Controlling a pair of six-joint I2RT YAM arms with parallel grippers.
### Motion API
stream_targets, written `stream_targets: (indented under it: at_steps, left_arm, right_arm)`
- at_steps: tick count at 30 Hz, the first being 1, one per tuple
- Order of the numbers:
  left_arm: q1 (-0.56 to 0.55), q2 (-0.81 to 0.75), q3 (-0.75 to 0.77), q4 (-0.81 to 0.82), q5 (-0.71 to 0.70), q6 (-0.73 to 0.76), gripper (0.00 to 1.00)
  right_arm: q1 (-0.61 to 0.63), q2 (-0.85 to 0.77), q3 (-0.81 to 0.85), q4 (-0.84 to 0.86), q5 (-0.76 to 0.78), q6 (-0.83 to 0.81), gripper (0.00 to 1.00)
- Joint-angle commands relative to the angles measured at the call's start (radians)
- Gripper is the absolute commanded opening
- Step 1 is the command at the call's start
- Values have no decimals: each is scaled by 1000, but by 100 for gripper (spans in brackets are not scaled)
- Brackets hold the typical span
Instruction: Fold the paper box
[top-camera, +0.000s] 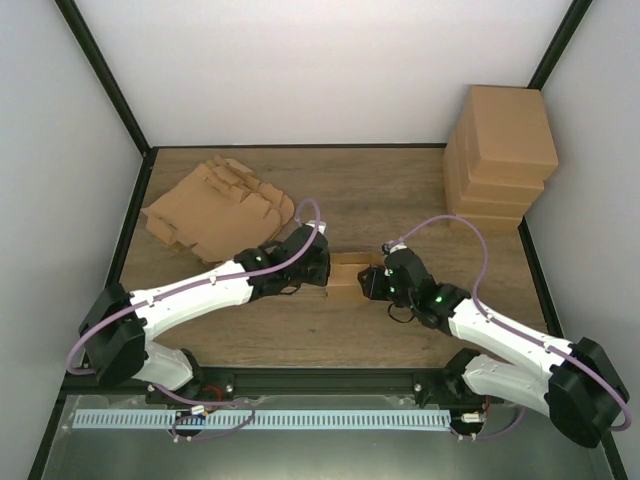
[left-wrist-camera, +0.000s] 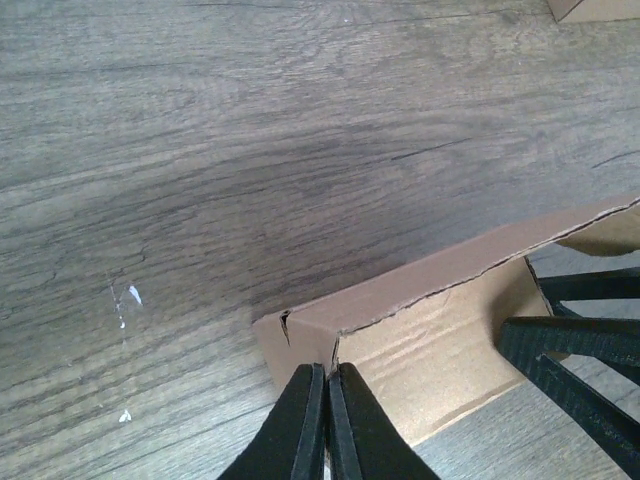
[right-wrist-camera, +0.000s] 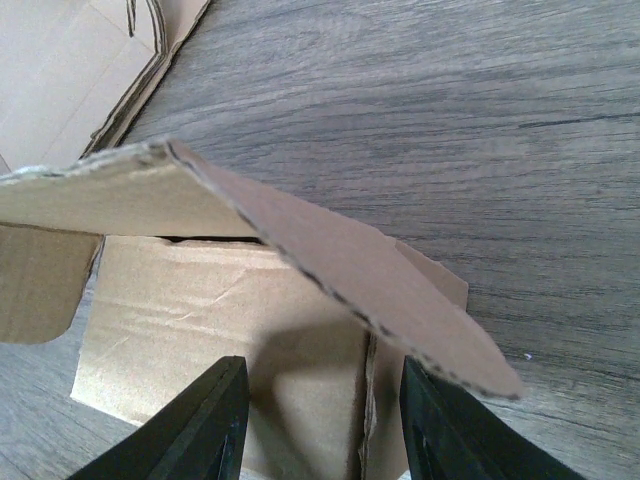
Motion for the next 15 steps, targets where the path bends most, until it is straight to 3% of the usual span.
stream_targets:
  at_steps: [1,15]
  left_arm:
    - [4,21,17,6,36,-33,4]
    - [3,82,77,-45,70,-151,4]
  right_arm:
    - [7,3,37,-3,8,3,43]
    - [7,6,30,3,3,4,43]
